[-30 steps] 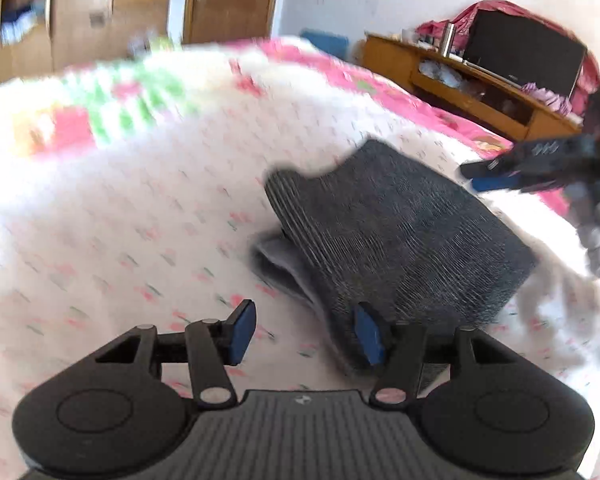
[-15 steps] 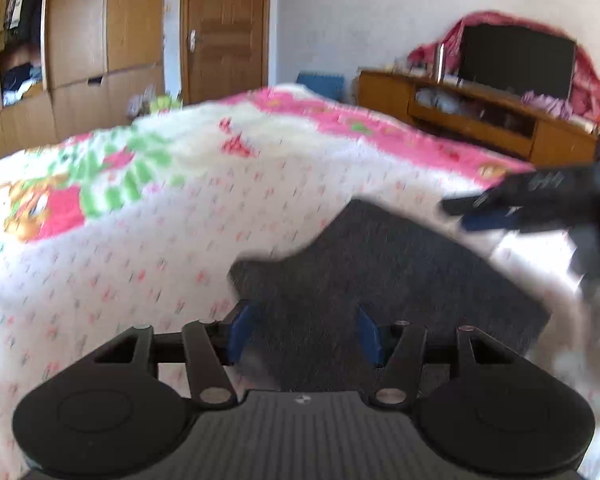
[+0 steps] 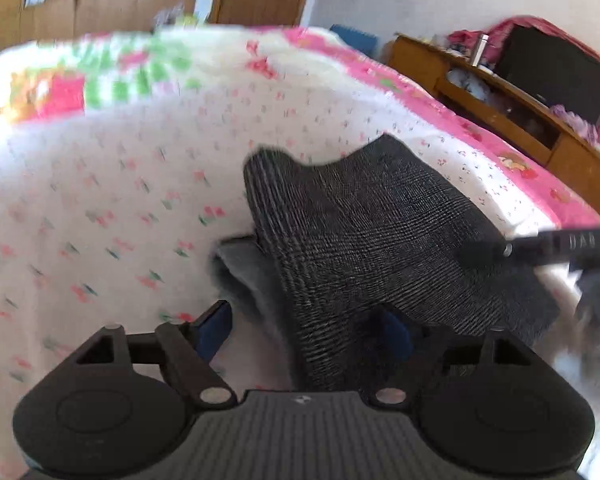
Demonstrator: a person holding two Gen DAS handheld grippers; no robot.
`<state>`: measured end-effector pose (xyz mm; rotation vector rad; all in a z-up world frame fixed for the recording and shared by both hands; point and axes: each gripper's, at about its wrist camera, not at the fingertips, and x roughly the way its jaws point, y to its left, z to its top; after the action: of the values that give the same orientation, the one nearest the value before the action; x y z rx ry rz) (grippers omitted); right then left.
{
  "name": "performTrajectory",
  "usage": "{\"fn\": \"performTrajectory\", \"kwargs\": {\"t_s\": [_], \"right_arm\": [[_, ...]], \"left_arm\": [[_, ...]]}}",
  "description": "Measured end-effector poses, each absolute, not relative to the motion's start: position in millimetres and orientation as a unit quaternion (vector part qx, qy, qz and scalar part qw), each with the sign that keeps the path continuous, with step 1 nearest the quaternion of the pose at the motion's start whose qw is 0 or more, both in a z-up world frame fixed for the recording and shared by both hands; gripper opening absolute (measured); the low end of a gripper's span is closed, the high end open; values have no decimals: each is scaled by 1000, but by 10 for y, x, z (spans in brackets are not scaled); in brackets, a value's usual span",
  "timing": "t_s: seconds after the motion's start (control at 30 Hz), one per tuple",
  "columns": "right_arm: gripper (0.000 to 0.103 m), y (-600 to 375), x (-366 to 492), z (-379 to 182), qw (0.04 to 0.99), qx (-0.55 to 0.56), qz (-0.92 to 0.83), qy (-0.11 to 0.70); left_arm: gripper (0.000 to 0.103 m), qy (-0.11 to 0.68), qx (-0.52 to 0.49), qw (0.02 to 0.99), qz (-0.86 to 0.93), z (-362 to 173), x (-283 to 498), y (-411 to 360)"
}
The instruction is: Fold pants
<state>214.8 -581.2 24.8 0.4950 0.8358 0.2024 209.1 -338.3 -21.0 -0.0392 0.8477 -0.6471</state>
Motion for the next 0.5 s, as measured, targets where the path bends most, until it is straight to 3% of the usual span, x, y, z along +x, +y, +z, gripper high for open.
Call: {"fn": "performTrajectory", "kwargs": {"t_s": [0.07, 0.13, 0.17, 0.2, 0.33, 0.5], "right_arm": [[70, -5730, 2185, 207, 879, 250, 97, 395], [51, -5690, 2169, 249, 880, 255, 96, 388], [34, -5734, 2143, 289, 878, 268, 94, 384], [26, -5801, 2096, 345, 876, 286, 100, 376], [26, -5893, 1921, 684, 886, 258, 93, 375], [27, -6159, 1740, 941, 889, 227, 79, 391]], "left_arm": [[72, 403, -40, 858, -315, -221, 2056, -3448], [64, 387, -15, 868, -311, -149, 1971, -3539], [62, 380, -10, 870, -315, -97, 1938, -3562], [58, 374, -19, 869, -323, -38, 1923, -3562], [55, 375, -81, 848, -365, 195, 1828, -3624], [55, 366, -88, 824, -423, 303, 1529, -3853]]}}
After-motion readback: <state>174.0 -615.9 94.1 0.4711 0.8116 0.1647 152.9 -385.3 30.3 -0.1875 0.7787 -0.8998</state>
